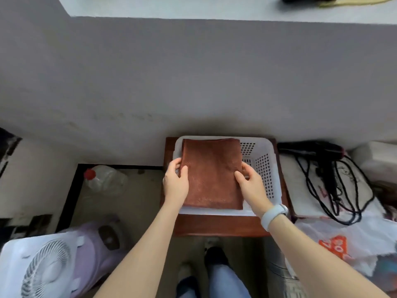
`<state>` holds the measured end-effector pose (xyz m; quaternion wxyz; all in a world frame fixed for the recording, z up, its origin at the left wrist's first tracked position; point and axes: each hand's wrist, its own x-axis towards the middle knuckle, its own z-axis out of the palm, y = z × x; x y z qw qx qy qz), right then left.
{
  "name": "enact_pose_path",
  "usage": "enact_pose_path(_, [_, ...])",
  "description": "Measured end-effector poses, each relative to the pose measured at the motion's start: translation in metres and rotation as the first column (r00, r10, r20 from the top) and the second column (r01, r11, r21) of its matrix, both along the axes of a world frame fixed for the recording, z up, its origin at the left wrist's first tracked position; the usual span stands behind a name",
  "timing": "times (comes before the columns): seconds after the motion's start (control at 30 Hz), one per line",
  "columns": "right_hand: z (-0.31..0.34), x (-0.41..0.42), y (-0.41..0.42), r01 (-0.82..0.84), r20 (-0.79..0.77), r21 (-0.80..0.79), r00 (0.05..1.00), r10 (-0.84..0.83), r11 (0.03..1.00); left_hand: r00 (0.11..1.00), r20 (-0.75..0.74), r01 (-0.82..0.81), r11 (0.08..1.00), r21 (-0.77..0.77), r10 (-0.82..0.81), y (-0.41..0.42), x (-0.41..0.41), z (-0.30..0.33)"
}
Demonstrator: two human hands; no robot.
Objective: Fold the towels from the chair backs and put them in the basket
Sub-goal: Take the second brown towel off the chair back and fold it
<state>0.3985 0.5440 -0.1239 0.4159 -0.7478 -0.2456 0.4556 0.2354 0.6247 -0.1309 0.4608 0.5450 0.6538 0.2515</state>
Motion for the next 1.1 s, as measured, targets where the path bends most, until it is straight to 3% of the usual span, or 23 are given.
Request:
enact_pose_path(0.07, [-0.015, 0.010, 0.010, -0.027, -0.002, -0.052, 1.000, 0.027, 0.998, 0.993, -0.121, 0.001, 1.000, -0.019, -0.004, 0.005, 0.008, -0.012])
enact_pose_path(0.13, [-0.026, 0.015, 0.014, -0.060, 0.007, -0.142, 0.998, 0.061, 0.988, 0.934, -0.355, 0.041, 0.999, -0.005, -0.040, 0.002, 0.015, -0.017])
enact_pose_path(0.2, [-0.029, 0.013, 0.012, -0.049, 0.208, -0.218, 0.974, 0.095, 0.975, 0.836, -0.543, 0.135, 0.988, 0.074, -0.074, -0.006, 0.022, -0.017])
enact_pose_path(0.27, [-0.024, 0.006, 0.006, -0.054, 0.562, -0.134, 0.818, 0.120, 0.990, 0.782, -0.619, 0.242, 0.950, 0.196, -0.071, -0.012, 0.027, -0.017])
enact_pose_path(0.33, [-0.021, -0.003, 0.010, -0.217, 0.790, -0.005, 0.598, 0.137, 0.976, 0.782, -0.614, 0.354, 0.884, 0.305, -0.101, -0.008, 0.031, -0.021])
enact_pose_path(0.4, [-0.030, -0.009, 0.024, -0.413, 0.877, -0.046, 0.419, 0.235, 0.909, 0.747, -0.630, 0.506, 0.796, 0.331, -0.213, 0.002, 0.033, -0.031])
enact_pose_path(0.47, [-0.041, -0.011, 0.040, -0.490, 0.868, -0.173, 0.334, 0.367, 0.854, 0.688, -0.638, 0.600, 0.765, 0.233, -0.345, 0.013, 0.035, -0.042])
enact_pose_path(0.53, [-0.058, -0.007, 0.045, -0.495, 0.819, -0.282, 0.321, 0.475, 0.822, 0.641, -0.634, 0.633, 0.765, 0.119, -0.432, 0.017, 0.033, -0.057])
enact_pose_path(0.63, [-0.082, 0.003, 0.039, -0.497, 0.797, -0.349, 0.287, 0.530, 0.794, 0.594, -0.682, 0.639, 0.765, 0.079, -0.426, 0.011, 0.030, -0.076])
enact_pose_path(0.8, [-0.098, 0.006, 0.040, -0.516, 0.802, -0.338, 0.279, 0.528, 0.787, 0.565, -0.748, 0.621, 0.776, 0.109, -0.347, 0.010, 0.035, -0.088])
enact_pose_path(1.1, [-0.052, 0.006, 0.049, -0.568, 0.724, -0.321, 0.368, 0.583, 0.758, 0.525, -0.740, 0.663, 0.748, 0.044, -0.422, 0.018, 0.030, -0.055])
